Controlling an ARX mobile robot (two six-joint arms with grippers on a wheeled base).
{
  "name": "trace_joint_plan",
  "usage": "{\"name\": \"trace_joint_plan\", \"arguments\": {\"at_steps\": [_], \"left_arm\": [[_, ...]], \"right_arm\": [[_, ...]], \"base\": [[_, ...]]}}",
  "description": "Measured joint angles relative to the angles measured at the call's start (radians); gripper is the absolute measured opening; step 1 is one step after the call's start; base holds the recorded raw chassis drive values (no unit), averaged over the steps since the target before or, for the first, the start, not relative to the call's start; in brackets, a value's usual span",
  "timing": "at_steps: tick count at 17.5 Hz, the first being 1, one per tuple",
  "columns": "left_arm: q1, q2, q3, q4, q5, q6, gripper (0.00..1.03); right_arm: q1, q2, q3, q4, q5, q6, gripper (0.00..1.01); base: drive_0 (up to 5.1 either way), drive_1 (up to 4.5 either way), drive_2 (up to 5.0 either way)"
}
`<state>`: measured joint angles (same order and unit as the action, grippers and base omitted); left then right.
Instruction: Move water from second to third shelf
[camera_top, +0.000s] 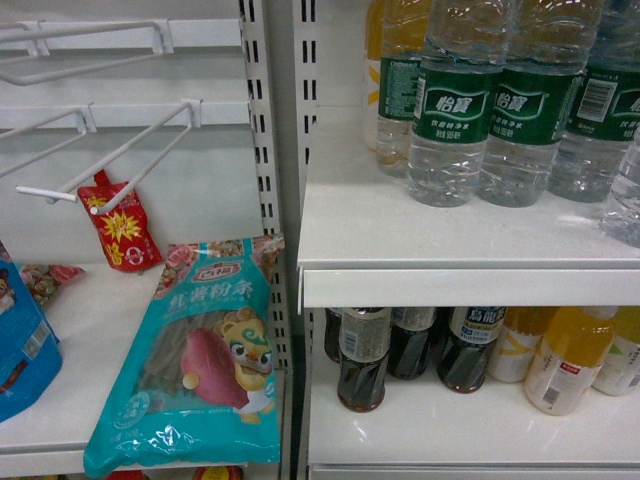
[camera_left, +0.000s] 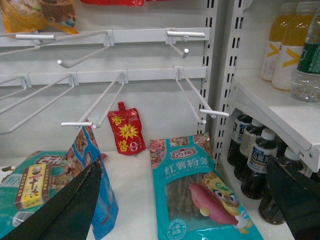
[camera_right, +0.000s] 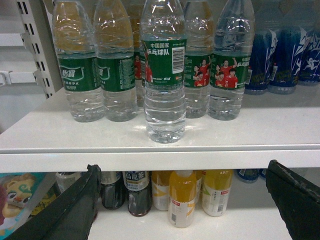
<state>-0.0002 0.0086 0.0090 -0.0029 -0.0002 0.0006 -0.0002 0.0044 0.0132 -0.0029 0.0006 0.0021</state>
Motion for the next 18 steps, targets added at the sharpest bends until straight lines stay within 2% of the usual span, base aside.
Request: {"name": "trace_joint_plan", "arguments": {"at_steps": [18], "left_arm": [[0.0,0.0,0.0,-0.001,0.0,0.0,0.98]], "right_arm": [[0.0,0.0,0.0,-0.001,-0.001,-0.004,0.98]], "base": [[0.0,0.0,0.0]]}}
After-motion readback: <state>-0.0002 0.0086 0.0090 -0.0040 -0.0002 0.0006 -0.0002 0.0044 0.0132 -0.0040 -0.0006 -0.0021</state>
